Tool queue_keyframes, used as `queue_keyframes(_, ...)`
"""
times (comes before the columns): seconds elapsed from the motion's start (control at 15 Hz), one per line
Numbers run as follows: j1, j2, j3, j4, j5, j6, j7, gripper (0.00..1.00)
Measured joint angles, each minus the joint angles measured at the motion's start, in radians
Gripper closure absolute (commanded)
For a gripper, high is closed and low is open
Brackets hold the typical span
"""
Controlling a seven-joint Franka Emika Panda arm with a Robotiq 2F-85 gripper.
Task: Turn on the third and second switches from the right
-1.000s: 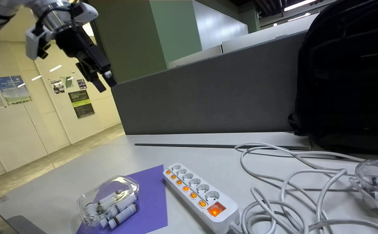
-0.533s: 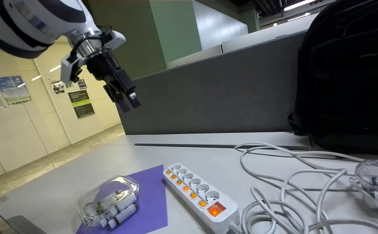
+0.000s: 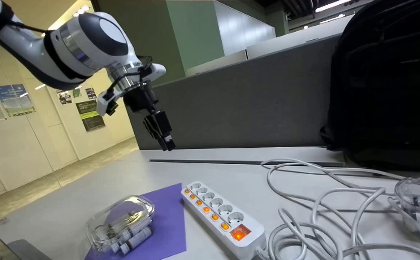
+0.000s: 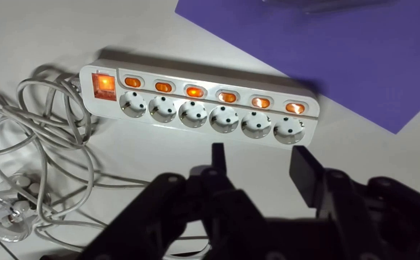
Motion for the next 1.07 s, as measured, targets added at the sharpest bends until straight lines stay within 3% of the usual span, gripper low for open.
queue_keyframes(0.07, 0.007, 0.016, -0.018, 0.001, -0.014, 0.012, 0.018, 0.87)
queue_keyframes(0.13, 0.013, 0.031, -0.035, 0.002, -0.024, 0.023, 0.032, 0.68)
queue_keyframes(0.33, 0.026, 0.067, -0.066, 0.009, -0.027, 0.027, 0.038, 0.86)
queue_keyframes(0.4, 0.026, 0.071, -0.067, 0.013, -0.027, 0.027, 0.039, 0.97)
queue_keyframes(0.67, 0.046, 0.073, -0.081, 0.010, -0.025, 0.043, 0.035, 1.00)
queue_keyframes(1.07, 0.055, 0.106, -0.126, -0.033, 0.040, 0.171, 0.036, 1.00)
